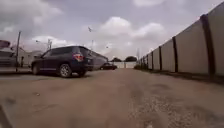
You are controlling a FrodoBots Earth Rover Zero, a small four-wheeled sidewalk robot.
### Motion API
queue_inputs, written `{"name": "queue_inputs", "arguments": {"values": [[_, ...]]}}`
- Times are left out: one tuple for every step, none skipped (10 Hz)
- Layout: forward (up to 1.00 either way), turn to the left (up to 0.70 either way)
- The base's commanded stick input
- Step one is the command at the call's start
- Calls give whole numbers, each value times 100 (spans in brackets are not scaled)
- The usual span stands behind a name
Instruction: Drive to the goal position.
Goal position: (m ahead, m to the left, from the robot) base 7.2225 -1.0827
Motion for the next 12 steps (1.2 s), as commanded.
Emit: {"name": "queue_inputs", "arguments": {"values": [[70,-35],[70,-35],[70,-35],[70,0],[70,0],[70,0],[70,0],[70,0],[70,0],[70,0],[70,0],[70,0]]}}
